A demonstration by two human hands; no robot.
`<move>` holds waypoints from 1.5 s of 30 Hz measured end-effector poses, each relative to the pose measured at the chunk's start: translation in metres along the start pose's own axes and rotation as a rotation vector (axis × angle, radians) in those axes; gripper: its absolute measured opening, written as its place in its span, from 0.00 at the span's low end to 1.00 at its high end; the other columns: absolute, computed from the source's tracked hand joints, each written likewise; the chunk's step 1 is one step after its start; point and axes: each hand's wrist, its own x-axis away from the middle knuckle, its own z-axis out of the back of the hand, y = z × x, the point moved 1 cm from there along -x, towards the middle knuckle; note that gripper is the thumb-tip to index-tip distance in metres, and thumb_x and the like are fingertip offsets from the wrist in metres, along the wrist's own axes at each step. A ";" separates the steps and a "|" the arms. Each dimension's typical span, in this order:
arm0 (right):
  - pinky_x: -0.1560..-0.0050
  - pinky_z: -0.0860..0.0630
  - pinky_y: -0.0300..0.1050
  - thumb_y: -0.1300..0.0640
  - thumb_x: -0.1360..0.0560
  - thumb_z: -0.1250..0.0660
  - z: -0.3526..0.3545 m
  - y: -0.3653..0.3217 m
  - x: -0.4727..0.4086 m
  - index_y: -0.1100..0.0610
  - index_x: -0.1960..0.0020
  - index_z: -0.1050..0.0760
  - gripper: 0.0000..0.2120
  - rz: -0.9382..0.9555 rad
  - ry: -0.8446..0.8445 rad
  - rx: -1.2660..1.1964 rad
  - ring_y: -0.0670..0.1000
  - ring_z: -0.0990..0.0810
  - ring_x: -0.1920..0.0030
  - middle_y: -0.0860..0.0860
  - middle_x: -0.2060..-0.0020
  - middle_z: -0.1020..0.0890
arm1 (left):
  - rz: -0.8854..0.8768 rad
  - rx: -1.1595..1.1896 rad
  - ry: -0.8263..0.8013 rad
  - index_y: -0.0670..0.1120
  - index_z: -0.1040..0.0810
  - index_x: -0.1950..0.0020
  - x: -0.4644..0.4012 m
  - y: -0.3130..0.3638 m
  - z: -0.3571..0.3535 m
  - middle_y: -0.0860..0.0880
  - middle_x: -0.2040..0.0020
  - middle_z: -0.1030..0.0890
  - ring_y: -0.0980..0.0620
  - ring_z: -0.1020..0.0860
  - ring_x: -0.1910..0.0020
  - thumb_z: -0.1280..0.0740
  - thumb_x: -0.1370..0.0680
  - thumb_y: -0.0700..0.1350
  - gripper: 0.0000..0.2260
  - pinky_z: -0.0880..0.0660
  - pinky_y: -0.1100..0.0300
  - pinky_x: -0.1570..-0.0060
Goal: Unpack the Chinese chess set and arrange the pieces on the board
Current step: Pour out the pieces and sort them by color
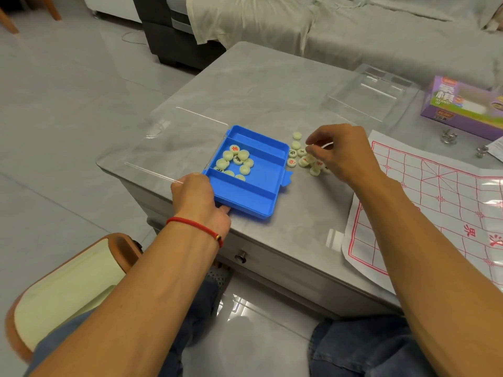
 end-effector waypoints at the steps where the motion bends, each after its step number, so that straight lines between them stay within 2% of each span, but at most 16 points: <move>1: 0.51 0.20 0.41 0.55 0.24 0.27 0.000 -0.003 0.000 0.54 0.48 0.16 0.07 0.015 0.012 -0.008 0.46 0.18 0.56 0.49 0.55 0.15 | 0.001 0.000 0.000 0.44 0.27 0.47 0.001 0.000 0.000 0.42 0.47 0.20 0.45 0.18 0.50 0.41 0.19 0.38 0.05 0.20 0.40 0.47; 4: 0.51 0.19 0.43 0.57 0.25 0.27 -0.003 -0.020 0.002 0.55 0.50 0.16 0.05 0.108 0.005 -0.082 0.45 0.18 0.58 0.47 0.58 0.16 | 0.004 0.010 0.010 0.45 0.28 0.52 0.002 0.001 -0.002 0.43 0.51 0.20 0.46 0.19 0.51 0.41 0.19 0.38 0.05 0.20 0.41 0.46; 7: 0.54 0.23 0.34 0.59 0.27 0.26 -0.018 -0.046 0.009 0.56 0.48 0.17 0.08 0.260 -0.150 -0.129 0.44 0.20 0.58 0.43 0.58 0.17 | -0.014 0.009 -0.009 0.45 0.28 0.53 0.005 -0.002 -0.004 0.43 0.51 0.20 0.45 0.19 0.52 0.42 0.20 0.36 0.06 0.21 0.39 0.46; 8: 0.55 0.24 0.34 0.58 0.27 0.25 -0.025 -0.053 0.011 0.56 0.47 0.17 0.09 0.314 -0.204 -0.113 0.44 0.20 0.58 0.44 0.56 0.17 | -0.027 0.001 -0.019 0.45 0.28 0.52 0.006 -0.003 -0.004 0.42 0.51 0.21 0.44 0.18 0.53 0.43 0.20 0.35 0.07 0.21 0.39 0.47; 11: 0.52 0.24 0.44 0.52 0.28 0.24 -0.045 -0.060 0.014 0.51 0.45 0.18 0.13 0.390 -0.294 -0.024 0.47 0.21 0.55 0.47 0.50 0.18 | -0.023 -0.004 -0.025 0.44 0.27 0.50 0.006 -0.006 -0.003 0.41 0.49 0.20 0.43 0.18 0.53 0.44 0.20 0.35 0.08 0.20 0.39 0.48; 13: 0.52 0.23 0.50 0.50 0.29 0.24 -0.052 -0.059 0.013 0.50 0.48 0.18 0.11 0.421 -0.310 0.019 0.48 0.21 0.55 0.47 0.51 0.20 | 0.003 -0.004 -0.015 0.44 0.27 0.46 0.004 -0.004 -0.002 0.40 0.46 0.20 0.42 0.18 0.51 0.43 0.20 0.36 0.07 0.20 0.40 0.49; 15: 0.53 0.23 0.53 0.50 0.29 0.24 -0.050 -0.058 0.012 0.50 0.50 0.18 0.09 0.429 -0.322 0.065 0.49 0.21 0.55 0.48 0.53 0.20 | 0.010 -0.017 -0.008 0.43 0.27 0.41 0.002 -0.003 -0.001 0.40 0.45 0.20 0.43 0.18 0.51 0.42 0.20 0.36 0.10 0.19 0.42 0.53; 18: 0.54 0.22 0.54 0.51 0.28 0.24 -0.044 -0.055 0.010 0.52 0.50 0.17 0.09 0.424 -0.324 0.125 0.49 0.22 0.56 0.49 0.56 0.19 | 0.000 -0.021 -0.005 0.43 0.27 0.40 0.001 -0.002 0.000 0.39 0.44 0.20 0.42 0.18 0.49 0.42 0.20 0.36 0.11 0.20 0.39 0.50; 25: 0.52 0.23 0.52 0.49 0.29 0.23 -0.045 -0.055 0.012 0.49 0.46 0.19 0.13 0.408 -0.329 0.122 0.48 0.22 0.54 0.47 0.51 0.22 | -0.004 -0.021 -0.011 0.43 0.27 0.42 0.003 -0.003 -0.001 0.40 0.46 0.20 0.43 0.18 0.51 0.41 0.20 0.37 0.08 0.20 0.40 0.49; 29: 0.54 0.24 0.49 0.53 0.27 0.25 -0.047 -0.060 0.014 0.51 0.45 0.19 0.12 0.425 -0.348 0.143 0.48 0.23 0.55 0.49 0.52 0.21 | 0.009 -0.008 -0.003 0.44 0.28 0.51 0.004 -0.002 -0.001 0.41 0.47 0.20 0.43 0.18 0.50 0.40 0.19 0.38 0.04 0.20 0.40 0.47; 33: 0.53 0.26 0.45 0.55 0.26 0.26 -0.048 -0.065 0.015 0.53 0.43 0.19 0.13 0.433 -0.360 0.169 0.49 0.23 0.54 0.50 0.52 0.19 | 0.006 -0.027 -0.009 0.45 0.29 0.52 0.004 -0.003 -0.001 0.41 0.49 0.20 0.44 0.18 0.52 0.40 0.19 0.38 0.04 0.20 0.40 0.48; 37: 0.50 0.24 0.47 0.56 0.27 0.25 -0.048 -0.067 0.016 0.56 0.44 0.18 0.11 0.428 -0.352 0.164 0.51 0.20 0.53 0.51 0.53 0.17 | 0.018 -0.017 0.003 0.45 0.27 0.50 0.001 -0.003 -0.001 0.41 0.48 0.20 0.44 0.18 0.50 0.40 0.19 0.39 0.03 0.20 0.41 0.47; 41: 0.51 0.23 0.44 0.57 0.26 0.26 -0.036 -0.065 0.012 0.58 0.46 0.17 0.10 0.395 -0.285 0.072 0.49 0.19 0.57 0.51 0.55 0.16 | -0.012 -0.028 -0.023 0.43 0.26 0.40 -0.002 -0.004 0.001 0.40 0.45 0.19 0.43 0.18 0.49 0.42 0.20 0.37 0.11 0.19 0.39 0.51; 43: 0.50 0.23 0.44 0.56 0.26 0.26 -0.021 -0.055 0.005 0.58 0.47 0.17 0.10 0.300 -0.157 -0.009 0.48 0.19 0.58 0.51 0.56 0.16 | 0.010 -0.018 -0.004 0.44 0.26 0.41 -0.002 -0.003 0.001 0.40 0.44 0.19 0.43 0.18 0.47 0.41 0.20 0.38 0.10 0.20 0.39 0.48; 45: 0.50 0.22 0.48 0.54 0.26 0.26 -0.007 -0.036 -0.003 0.55 0.47 0.18 0.10 0.192 -0.050 0.051 0.49 0.19 0.57 0.49 0.56 0.16 | 0.028 -0.017 0.026 0.45 0.26 0.48 -0.002 -0.001 0.000 0.41 0.44 0.19 0.44 0.18 0.47 0.41 0.19 0.40 0.05 0.21 0.41 0.45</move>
